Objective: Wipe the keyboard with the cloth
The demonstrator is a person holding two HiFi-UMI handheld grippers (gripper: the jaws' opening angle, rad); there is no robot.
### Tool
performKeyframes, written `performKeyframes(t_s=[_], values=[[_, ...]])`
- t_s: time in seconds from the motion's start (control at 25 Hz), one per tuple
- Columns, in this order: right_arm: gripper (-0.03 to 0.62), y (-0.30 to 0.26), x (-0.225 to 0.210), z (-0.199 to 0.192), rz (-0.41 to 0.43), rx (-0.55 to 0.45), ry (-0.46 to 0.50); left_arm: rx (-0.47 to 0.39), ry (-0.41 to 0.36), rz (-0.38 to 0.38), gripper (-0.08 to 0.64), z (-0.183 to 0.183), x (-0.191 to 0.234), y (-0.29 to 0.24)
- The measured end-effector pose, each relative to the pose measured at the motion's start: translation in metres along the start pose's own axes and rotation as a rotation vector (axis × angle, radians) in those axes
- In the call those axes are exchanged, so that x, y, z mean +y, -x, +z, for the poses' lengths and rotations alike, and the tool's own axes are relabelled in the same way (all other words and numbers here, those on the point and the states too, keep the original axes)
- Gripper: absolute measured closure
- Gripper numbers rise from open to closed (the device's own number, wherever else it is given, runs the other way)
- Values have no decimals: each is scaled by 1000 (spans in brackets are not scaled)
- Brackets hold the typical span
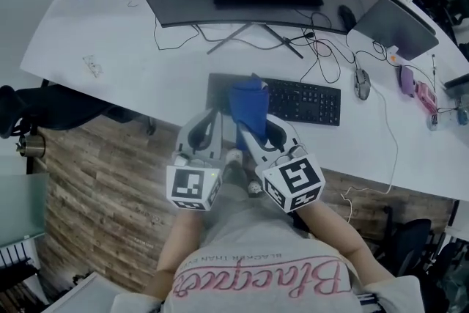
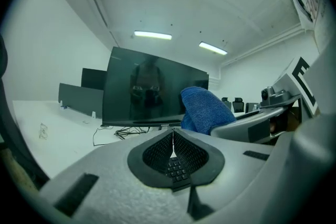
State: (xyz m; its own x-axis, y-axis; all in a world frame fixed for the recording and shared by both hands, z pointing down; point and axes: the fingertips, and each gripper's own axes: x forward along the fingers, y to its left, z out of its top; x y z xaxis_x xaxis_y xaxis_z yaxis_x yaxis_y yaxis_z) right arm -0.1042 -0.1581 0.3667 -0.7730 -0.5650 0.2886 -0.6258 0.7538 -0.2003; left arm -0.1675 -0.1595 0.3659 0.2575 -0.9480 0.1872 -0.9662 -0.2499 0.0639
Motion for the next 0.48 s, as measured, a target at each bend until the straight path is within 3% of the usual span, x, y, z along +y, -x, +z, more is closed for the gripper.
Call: performKeyframes(t_s=[0.48], values=[[491,-95,1,-41,61,132,-82,123,49,60,554,-56,74,-27]])
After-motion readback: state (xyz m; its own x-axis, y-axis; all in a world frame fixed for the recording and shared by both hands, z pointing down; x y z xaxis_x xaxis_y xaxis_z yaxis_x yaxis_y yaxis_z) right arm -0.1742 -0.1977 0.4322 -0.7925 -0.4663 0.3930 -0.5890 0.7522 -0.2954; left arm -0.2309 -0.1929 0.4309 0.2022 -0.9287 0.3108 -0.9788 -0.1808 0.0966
